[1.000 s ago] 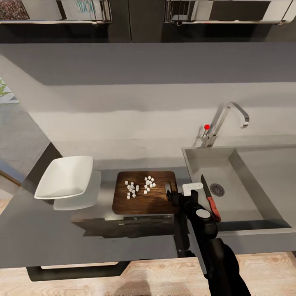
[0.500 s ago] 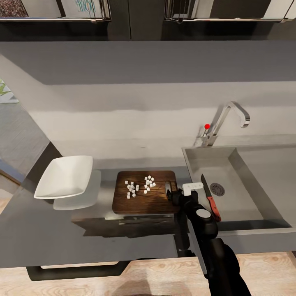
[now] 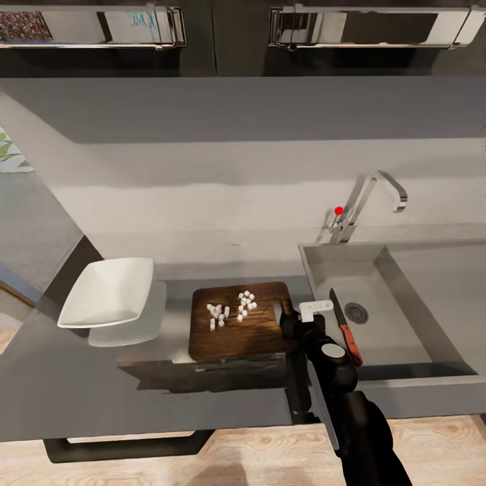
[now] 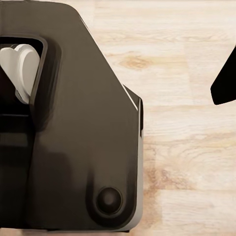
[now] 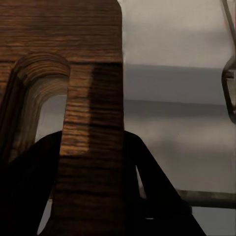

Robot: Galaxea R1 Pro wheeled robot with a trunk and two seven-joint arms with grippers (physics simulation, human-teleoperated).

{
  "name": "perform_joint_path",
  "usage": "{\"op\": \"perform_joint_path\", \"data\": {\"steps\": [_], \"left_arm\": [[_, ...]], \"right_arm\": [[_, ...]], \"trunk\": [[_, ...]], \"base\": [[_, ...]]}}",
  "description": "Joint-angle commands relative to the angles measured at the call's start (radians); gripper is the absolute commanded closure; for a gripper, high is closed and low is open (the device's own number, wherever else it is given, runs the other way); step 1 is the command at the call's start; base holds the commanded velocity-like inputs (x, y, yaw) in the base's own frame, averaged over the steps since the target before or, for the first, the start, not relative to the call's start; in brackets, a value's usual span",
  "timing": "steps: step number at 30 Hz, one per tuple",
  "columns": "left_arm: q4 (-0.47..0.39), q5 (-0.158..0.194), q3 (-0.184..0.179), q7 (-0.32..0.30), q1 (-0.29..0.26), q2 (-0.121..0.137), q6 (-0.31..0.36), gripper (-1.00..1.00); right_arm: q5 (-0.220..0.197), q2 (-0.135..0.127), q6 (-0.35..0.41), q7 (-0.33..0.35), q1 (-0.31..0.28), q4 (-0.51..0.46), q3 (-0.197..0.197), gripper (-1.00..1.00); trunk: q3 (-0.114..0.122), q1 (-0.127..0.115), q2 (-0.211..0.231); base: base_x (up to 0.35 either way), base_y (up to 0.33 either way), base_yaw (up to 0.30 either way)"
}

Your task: In the kitchen, take the Vidalia onion out of the sink, dice it on the chopping board with the paring knife, put the diced onion into the bowl on the countertop, then place both the paring knife and the chopping board into the sink.

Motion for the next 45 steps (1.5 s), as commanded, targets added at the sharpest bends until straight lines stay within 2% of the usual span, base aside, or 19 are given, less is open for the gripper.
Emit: {"op": "perform_joint_path", "data": {"steps": [1,45], "left_arm": [[0.001,0.010,-0.007,-0.003,-0.001,0.001,-0.003,-1.00],[0.012,0.010,-0.006,-0.003,-0.001,0.001,-0.003,-1.00]], "right_arm": [[0.005,0.000,0.006,-0.003,0.000,-0.001,0.001,1.00],[0.005,0.000,0.005,-0.003,0.000,-0.002,0.000,1.00]], "trunk": [[0.000,0.001,-0.002],[0.070,0.001,-0.002]], "base": [[0.000,0.000,0.000],[0.000,0.000,0.000]]}}
